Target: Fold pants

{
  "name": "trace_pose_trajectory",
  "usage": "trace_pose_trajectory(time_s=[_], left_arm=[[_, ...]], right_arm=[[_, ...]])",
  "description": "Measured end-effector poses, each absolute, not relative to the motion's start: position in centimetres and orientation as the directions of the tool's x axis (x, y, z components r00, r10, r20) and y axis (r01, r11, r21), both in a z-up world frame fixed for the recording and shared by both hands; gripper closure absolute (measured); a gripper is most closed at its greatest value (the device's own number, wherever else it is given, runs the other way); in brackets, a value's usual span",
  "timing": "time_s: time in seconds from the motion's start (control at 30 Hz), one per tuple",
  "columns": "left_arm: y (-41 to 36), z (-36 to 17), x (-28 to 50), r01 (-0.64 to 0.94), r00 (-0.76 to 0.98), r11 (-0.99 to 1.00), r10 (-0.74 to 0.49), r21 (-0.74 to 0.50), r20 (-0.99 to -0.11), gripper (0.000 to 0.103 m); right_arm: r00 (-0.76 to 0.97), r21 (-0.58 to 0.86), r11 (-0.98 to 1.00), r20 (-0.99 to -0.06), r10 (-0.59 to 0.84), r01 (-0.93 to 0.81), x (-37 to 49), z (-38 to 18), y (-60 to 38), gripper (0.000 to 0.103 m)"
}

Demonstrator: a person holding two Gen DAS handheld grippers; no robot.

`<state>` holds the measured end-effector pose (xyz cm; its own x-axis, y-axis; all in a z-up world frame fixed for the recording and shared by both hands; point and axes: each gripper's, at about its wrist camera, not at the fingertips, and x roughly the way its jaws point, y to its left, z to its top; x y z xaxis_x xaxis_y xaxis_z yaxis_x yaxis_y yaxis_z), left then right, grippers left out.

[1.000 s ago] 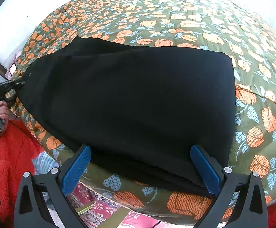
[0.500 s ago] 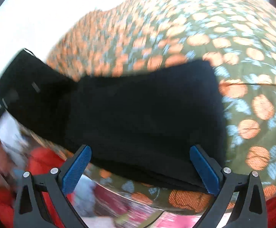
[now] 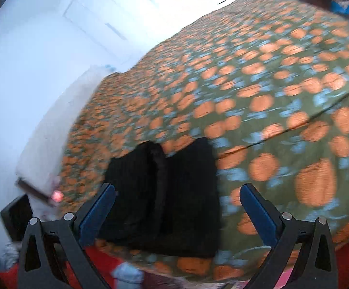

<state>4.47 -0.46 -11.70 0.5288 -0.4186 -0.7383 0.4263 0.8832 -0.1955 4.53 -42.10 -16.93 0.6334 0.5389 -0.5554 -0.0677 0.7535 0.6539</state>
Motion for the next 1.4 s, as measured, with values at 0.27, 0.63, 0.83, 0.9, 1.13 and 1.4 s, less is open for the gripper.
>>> trace_pose_trajectory(time_s=[0.27, 0.63, 0.83, 0.9, 1.13, 1.4], left_arm=[[4.4, -20.7, 9.2, 0.211, 0.441, 0.971, -0.198, -0.114, -0.876, 0.094], [1.9, -20.5, 7.8, 0.318, 0.438, 0.945, -0.221, -0.08, -0.872, 0.098], [3.5, -19.6, 7.3, 0.28, 0.478, 0.955, -0.231, -0.102, -0.847, 0.092], [4.3, -18.1, 7.0, 0.252, 0.519, 0.959, -0.245, -0.127, -0.819, 0.072], [5.3, -13.2, 5.6, 0.207, 0.662, 0.966, -0.253, -0.152, -0.705, 0.049], [3.0, -15.9, 6.3, 0.243, 0.608, 0.967, -0.214, -0.077, -0.764, 0.048]], right_arm=[[0.354, 0.779, 0.623, -0.564, 0.746, -0.07, 7.5, -20.6, -36.9, 0.014], [0.166, 0.687, 0.721, -0.704, 0.691, -0.086, 9.5, -21.9, -32.3, 0.038], [0.152, 0.54, 0.827, -0.814, 0.56, -0.153, 9.5, -22.2, -29.3, 0.067], [0.221, 0.523, 0.822, -0.794, 0.566, -0.226, 8.9, -19.9, -28.9, 0.073], [0.332, 0.553, 0.777, -0.703, 0.629, -0.3, 7.9, -13.1, -32.5, 0.076], [0.25, 0.543, 0.838, -0.806, 0.537, -0.051, 6.5, -21.5, -39.5, 0.075]])
